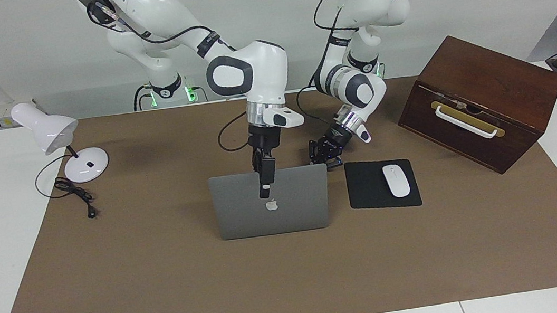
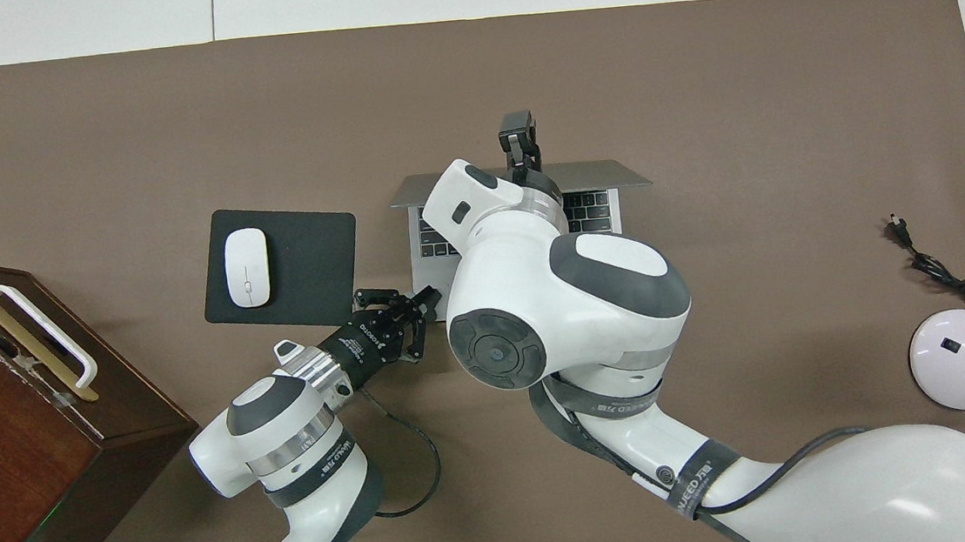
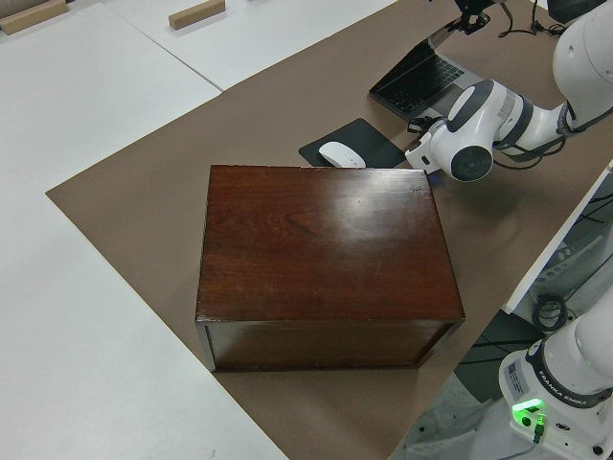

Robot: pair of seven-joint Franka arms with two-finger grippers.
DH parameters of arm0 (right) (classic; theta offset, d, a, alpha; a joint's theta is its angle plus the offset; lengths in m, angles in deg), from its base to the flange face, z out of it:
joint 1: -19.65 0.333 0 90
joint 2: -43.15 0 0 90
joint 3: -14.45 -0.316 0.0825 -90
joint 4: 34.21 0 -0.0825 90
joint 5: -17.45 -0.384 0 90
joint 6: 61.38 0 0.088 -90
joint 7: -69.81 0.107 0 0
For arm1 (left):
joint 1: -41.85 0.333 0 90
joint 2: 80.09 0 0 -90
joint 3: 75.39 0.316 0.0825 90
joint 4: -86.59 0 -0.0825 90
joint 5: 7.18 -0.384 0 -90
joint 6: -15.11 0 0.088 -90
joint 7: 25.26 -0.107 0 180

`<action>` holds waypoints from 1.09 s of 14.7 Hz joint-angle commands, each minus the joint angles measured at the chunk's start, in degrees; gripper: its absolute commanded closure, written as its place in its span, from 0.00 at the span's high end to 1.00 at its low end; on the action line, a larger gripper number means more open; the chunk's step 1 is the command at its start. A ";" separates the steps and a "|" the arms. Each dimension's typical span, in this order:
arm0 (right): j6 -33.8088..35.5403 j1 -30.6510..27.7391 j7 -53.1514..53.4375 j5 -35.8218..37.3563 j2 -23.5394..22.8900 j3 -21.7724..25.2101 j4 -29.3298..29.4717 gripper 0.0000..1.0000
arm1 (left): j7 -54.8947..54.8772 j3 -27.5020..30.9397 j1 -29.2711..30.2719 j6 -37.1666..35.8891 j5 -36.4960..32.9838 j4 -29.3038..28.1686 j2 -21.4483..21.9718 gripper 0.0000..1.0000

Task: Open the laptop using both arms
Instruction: 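Push the lid farther open with the right gripper away from the robot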

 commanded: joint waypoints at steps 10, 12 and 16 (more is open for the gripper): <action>1.87 0.69 -2.05 2.02 -3.66 -0.93 6.41 0.90 | -2.31 0.64 -0.36 -0.49 1.37 0.75 -3.29 0.00; 1.96 0.69 -2.15 2.11 -4.27 -0.93 7.46 0.90 | -2.31 0.64 -0.36 -0.49 1.45 0.75 -3.29 0.00; 1.69 0.69 -3.82 2.55 -4.89 -0.93 7.90 0.90 | -2.31 0.64 -0.36 -0.49 1.54 0.75 -3.29 0.00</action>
